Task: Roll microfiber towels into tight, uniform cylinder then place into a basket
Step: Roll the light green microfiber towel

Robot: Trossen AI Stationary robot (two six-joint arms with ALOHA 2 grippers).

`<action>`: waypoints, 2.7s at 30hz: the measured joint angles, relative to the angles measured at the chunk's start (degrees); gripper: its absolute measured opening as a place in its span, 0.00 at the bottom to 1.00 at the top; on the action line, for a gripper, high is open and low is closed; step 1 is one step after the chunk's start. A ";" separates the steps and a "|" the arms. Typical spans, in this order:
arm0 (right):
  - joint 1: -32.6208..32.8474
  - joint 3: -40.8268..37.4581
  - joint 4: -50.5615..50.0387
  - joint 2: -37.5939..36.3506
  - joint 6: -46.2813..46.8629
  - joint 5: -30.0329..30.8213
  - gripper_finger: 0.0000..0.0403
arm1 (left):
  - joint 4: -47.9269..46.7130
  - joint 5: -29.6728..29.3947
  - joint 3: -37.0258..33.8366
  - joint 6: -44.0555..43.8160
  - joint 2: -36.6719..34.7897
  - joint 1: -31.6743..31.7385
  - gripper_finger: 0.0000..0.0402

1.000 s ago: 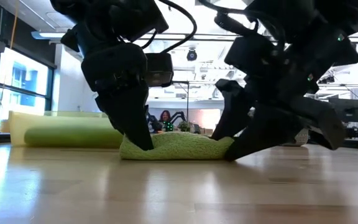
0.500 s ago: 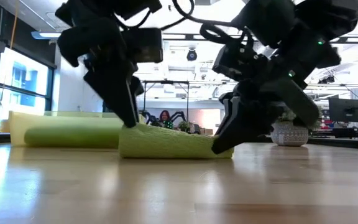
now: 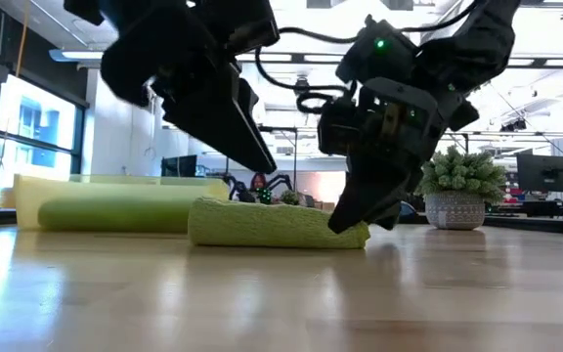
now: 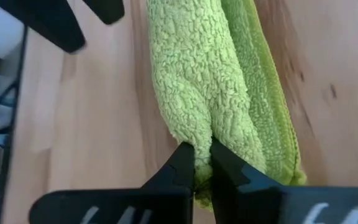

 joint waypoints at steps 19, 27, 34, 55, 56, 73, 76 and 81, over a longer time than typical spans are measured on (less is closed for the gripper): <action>-3.02 -0.13 0.78 0.05 2.65 -4.55 0.03 | 5.61 -6.13 0.15 -5.80 9.87 2.45 0.40; -3.04 -0.27 -0.32 -1.79 -8.30 -4.72 0.22 | 4.57 11.46 0.34 -14.19 9.51 7.49 0.27; -2.33 -0.36 -2.60 -7.38 -25.75 -1.71 0.36 | 3.00 20.66 0.36 -17.89 9.59 10.11 0.17; 11.37 -0.16 -0.58 -7.47 -42.01 26.70 0.35 | 2.74 23.93 0.17 -22.36 9.72 12.64 0.11; 11.39 -0.16 -0.56 -7.47 -41.91 26.36 0.35 | 2.74 23.85 0.17 -22.36 9.72 12.64 0.11; 12.25 -0.05 0.87 -3.14 -41.09 30.07 0.35 | 2.93 23.73 0.11 -22.26 9.70 12.66 0.11; 12.03 -0.05 0.22 -3.09 -41.44 30.71 0.35 | 3.12 24.17 0.07 -21.53 9.71 12.67 0.12; 10.65 0.04 -1.66 -2.67 -37.44 30.71 0.37 | 3.73 24.22 0.00 -19.29 9.36 12.53 0.20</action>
